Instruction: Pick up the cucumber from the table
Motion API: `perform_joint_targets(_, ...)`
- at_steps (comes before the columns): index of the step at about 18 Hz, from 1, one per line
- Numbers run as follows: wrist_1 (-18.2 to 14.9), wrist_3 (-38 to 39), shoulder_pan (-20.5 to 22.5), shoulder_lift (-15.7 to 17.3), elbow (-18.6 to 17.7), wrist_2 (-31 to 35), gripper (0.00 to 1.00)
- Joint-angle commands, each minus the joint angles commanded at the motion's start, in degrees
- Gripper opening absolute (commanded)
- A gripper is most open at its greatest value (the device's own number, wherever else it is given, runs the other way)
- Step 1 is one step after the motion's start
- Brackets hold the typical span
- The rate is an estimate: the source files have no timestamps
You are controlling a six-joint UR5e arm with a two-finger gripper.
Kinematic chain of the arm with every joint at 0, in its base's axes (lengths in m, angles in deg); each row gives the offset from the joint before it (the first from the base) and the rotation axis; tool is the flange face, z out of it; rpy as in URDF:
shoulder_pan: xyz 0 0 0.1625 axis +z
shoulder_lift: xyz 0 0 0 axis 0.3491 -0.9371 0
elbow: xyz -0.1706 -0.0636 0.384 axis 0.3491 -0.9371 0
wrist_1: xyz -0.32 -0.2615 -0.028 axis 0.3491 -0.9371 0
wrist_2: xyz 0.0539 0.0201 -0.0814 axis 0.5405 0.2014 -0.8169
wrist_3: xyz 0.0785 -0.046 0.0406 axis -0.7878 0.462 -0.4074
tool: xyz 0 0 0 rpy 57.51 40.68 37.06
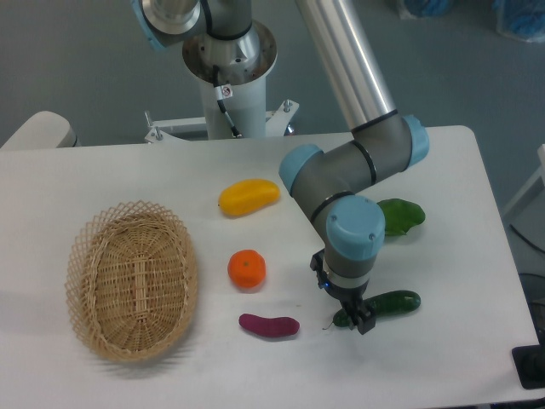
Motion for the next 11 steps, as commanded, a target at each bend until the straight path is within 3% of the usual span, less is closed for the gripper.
perform_joint_targets(7,4.7,-1.9,0.4,-1.4,-1.1,0.6,0.96)
perform_joint_targets(8,4.7,-2.0,0.5,-1.4,-1.2,0.5,0.89)
perform_joint_targets(11,4.7,-2.2,0.8,-1.3,-1.3,0.4,0.48)
